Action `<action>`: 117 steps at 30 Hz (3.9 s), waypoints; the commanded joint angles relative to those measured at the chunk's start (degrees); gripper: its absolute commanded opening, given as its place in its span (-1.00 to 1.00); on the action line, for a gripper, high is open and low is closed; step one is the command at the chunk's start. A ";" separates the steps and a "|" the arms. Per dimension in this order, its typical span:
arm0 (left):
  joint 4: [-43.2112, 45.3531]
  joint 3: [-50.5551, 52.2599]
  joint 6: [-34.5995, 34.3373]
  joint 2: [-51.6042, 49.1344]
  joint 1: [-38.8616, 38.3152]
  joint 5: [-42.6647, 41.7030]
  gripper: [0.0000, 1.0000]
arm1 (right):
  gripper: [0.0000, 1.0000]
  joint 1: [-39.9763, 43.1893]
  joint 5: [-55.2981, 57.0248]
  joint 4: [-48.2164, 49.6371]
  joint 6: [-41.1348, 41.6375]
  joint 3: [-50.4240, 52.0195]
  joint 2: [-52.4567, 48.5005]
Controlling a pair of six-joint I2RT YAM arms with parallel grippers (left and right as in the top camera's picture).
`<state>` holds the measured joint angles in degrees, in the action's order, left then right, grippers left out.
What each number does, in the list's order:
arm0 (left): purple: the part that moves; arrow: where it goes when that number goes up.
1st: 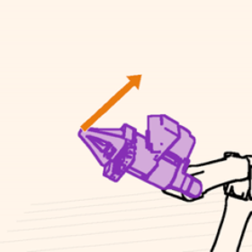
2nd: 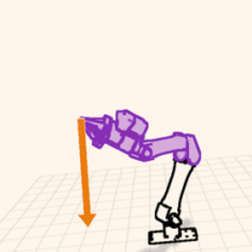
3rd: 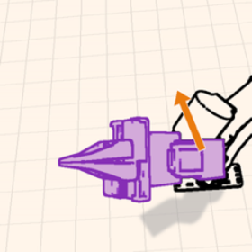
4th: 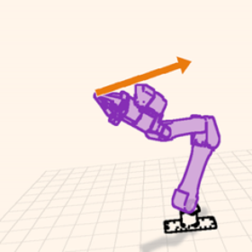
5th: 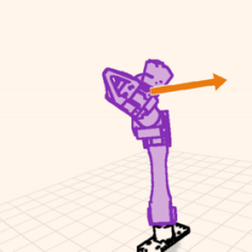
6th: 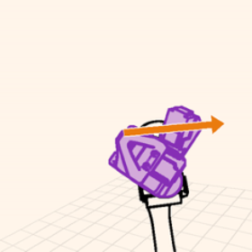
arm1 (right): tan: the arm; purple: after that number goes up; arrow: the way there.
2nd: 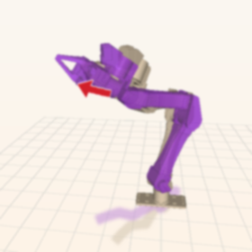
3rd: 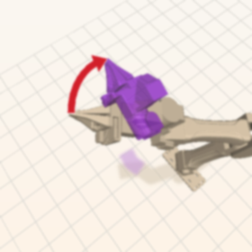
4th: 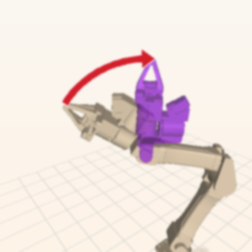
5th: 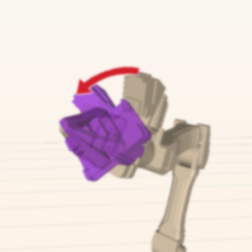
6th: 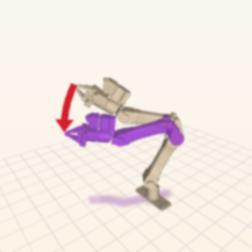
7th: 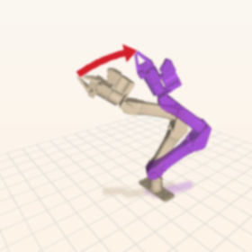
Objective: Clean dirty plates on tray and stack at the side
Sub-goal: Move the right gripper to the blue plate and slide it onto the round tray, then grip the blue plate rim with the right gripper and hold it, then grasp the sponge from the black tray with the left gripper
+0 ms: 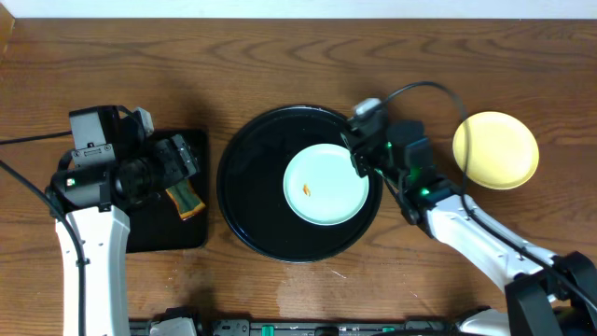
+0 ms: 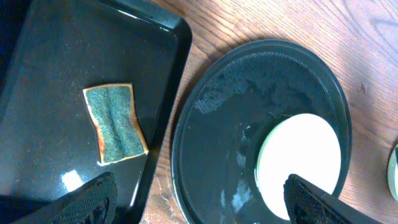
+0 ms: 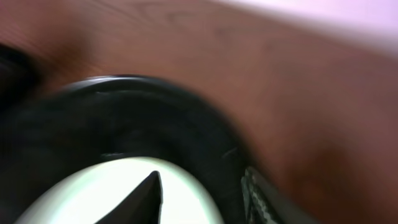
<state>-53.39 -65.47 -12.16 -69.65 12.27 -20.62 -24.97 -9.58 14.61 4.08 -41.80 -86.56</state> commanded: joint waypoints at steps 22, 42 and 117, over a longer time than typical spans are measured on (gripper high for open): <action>0.07 -1.03 0.13 0.15 0.24 0.57 0.73 | -0.04 5.44 -9.20 -40.22 26.60 -12.41 -8.94; 0.04 -1.03 0.13 0.15 0.26 0.59 0.73 | -0.98 5.92 -4.00 -26.86 10.51 -13.14 -15.98; 15.32 9.60 -5.53 -27.21 -1.14 16.79 0.10 | -0.98 6.14 -5.86 -25.94 23.30 -13.16 -20.37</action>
<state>-39.83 -57.23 -17.98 -96.09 11.75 -3.68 -19.20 -16.10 -11.07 26.59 -54.72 -105.75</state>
